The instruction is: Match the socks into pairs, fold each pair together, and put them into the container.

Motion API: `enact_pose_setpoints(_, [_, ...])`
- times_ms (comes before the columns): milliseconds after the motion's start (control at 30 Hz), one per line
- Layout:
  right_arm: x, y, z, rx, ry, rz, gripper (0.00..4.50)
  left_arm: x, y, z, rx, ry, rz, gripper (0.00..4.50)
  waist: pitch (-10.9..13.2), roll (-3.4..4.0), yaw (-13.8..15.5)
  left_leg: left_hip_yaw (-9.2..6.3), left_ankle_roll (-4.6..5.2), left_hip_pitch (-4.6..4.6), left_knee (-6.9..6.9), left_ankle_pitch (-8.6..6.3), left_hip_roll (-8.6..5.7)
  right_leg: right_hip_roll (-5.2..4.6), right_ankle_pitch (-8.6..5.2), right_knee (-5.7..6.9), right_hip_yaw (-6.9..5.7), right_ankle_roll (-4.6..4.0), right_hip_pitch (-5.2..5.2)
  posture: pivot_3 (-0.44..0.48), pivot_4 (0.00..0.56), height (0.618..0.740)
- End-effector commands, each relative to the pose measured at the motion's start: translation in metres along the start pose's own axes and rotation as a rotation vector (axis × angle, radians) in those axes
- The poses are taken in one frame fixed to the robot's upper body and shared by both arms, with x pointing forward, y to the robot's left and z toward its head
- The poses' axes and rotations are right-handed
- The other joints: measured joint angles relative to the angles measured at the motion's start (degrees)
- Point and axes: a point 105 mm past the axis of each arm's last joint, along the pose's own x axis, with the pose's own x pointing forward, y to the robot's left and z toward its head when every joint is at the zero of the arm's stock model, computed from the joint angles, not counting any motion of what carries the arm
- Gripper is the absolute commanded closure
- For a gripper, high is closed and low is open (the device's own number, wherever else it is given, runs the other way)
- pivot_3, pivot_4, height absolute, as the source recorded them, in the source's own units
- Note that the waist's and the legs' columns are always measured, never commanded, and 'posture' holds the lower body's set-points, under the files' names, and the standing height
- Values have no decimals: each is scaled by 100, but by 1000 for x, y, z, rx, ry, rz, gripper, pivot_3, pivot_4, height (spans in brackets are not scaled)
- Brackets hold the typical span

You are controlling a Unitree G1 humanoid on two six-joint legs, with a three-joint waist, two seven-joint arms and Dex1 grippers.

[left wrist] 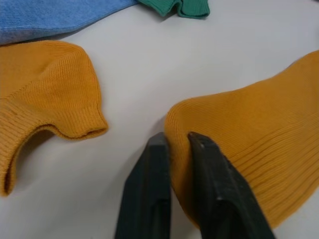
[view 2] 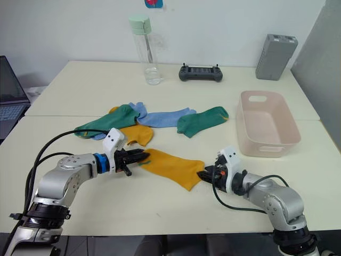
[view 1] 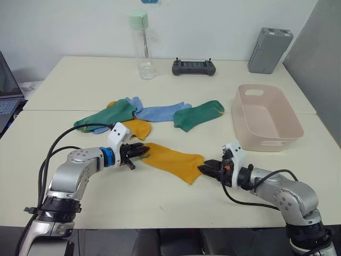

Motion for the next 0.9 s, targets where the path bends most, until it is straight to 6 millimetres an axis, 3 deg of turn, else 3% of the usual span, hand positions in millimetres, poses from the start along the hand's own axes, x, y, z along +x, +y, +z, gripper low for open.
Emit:
enact_pose_setpoints(33, [-7, -3, 20, -25, -68, 16, 3927, -9, -7, 8, -22, -71, 26, 4500, 0, 0, -11, 0, 0, -1, 1, 0, 1, 0, 0, 0, 0, 0, 0, 0, 150, 740])
enact_pose_setpoints(100, [-9, -9, 27, -22, -84, 11, 4463, -12, -14, 8, -58, -96, 18, 4500, 0, 0, -3, 1, 0, 0, 2, 0, 0, -1, 1, 1, 1, 2, 1, 0, 150, 740])
enact_pose_setpoints(233, [-19, -25, 44, -39, -80, 3, 4463, -15, -41, 3, -193, -149, 27, 4500, 0, 0, 3, 0, 0, 0, 10, 0, 1, -2, 4, 0, 0, 6, 5, 0, 150, 740])
enact_pose_setpoints(367, [-23, -31, 44, -37, -56, 19, 4463, -12, -64, -3, -223, -172, 66, 4500, -1, -2, 24, -2, 0, 0, 12, 0, -3, -3, 5, -2, 2, 8, 9, 0, 150, 740])
enact_pose_setpoints(533, [-24, -36, 34, -27, 6, 11, 4463, -11, -56, -3, -239, -232, 191, 4500, -1, -2, 20, -7, 1, 1, 21, 1, -4, -1, 6, 1, 0, 10, 10, 0, 150, 740])
enact_pose_setpoints(800, [-22, -33, 32, -45, 1, 5, 4463, -7, -55, -11, -224, -202, 159, 4500, -1, -2, 16, 2, 1, 1, 29, 0, -5, -1, 0, -1, 8, -1, 8, 0, 150, 740])
enact_pose_setpoints(833, [-22, -33, 34, -54, -14, 1, 4283, -6, -54, -11, -215, -203, 158, 4500, -1, -2, 16, 2, 0, 0, 29, 0, -4, -1, -1, -1, 8, -2, 7, 0, 150, 740])
enact_pose_setpoints(900, [-24, -32, 38, -71, -41, 1, 3832, -5, -50, -8, -210, -219, 163, 4039, -1, -2, 16, 2, 0, 0, 28, 0, -4, -1, -1, -1, 8, -2, 7, 0, 150, 740])
